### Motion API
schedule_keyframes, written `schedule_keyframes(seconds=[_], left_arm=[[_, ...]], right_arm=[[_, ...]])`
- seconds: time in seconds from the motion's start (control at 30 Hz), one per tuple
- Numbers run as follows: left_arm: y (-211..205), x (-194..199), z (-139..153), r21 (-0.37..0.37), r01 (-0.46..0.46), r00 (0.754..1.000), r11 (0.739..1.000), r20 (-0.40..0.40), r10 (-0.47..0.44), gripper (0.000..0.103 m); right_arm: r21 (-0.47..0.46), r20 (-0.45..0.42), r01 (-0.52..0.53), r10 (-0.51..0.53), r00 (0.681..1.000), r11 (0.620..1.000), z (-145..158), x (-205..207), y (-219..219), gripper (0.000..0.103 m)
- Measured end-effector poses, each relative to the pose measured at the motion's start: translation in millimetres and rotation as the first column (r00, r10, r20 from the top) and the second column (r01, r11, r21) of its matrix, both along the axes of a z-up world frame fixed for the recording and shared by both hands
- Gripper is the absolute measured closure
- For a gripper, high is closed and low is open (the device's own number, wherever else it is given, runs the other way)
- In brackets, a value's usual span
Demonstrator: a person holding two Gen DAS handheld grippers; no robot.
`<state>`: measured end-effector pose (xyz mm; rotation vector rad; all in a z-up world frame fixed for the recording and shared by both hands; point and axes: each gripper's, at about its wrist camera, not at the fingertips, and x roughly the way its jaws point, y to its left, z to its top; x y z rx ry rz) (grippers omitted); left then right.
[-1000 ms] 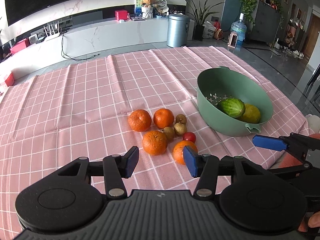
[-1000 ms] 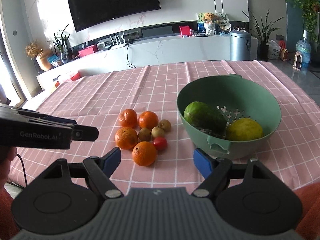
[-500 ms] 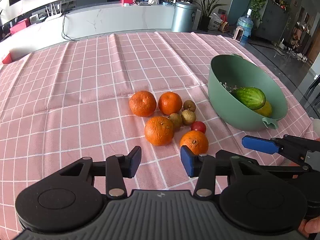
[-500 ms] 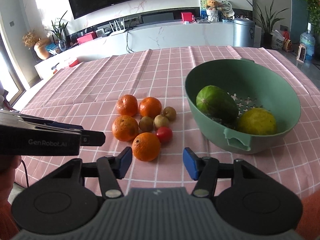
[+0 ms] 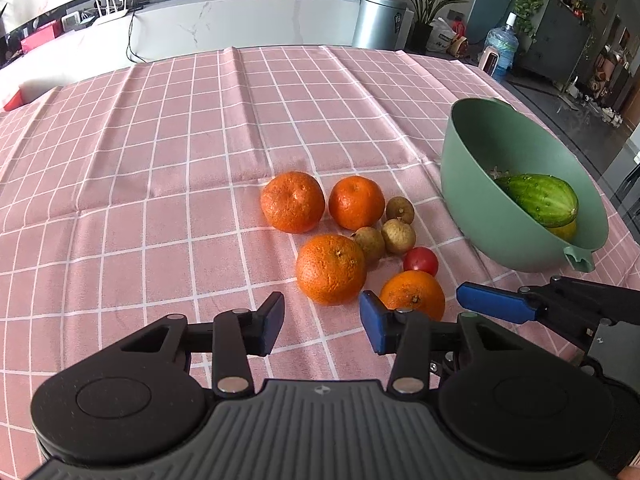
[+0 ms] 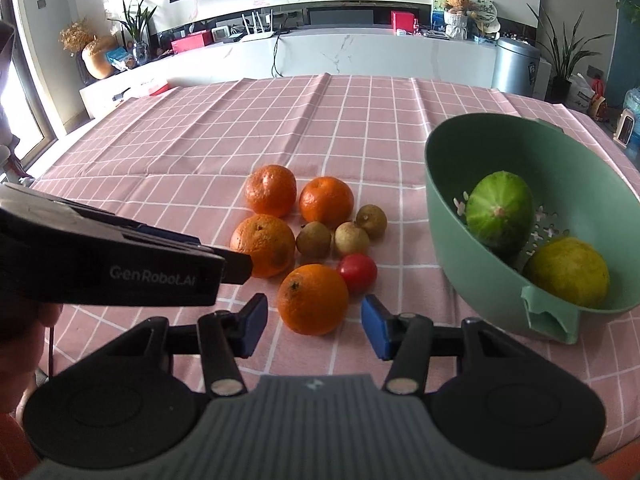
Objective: Organize fruits
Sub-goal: 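Move both tools back toward the mandarin oranges, then grasp a mandarin with the left tool while the right tool grasps another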
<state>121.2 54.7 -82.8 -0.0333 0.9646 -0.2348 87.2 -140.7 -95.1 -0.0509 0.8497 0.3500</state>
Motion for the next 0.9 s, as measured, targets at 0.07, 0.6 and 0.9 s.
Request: schedule_keyframes(seconds=[0.07,0.6,0.9], left_arm=[[-2,2,-3,0.005,0.005,1.000,1.000,0.002,-0.005,0.051],[-9,18,-12,-0.020,0.005,1.000,1.000,0.017,-0.004,0.053],[-5,8,1,-0.050,-0.014,0.999,0.999,0.040,0.016,0.057]], right_arm=[[-0.004,-0.015,0.003,-0.003,1.000,1.000,-4,3,0,0.055],[0.033,-0.050,0.008,-0.007,0.999,0.999,-13,13,2,0.064],[0.018,-0.007,-0.008,0.008,1.000,1.000,3,0,-1,0.065]])
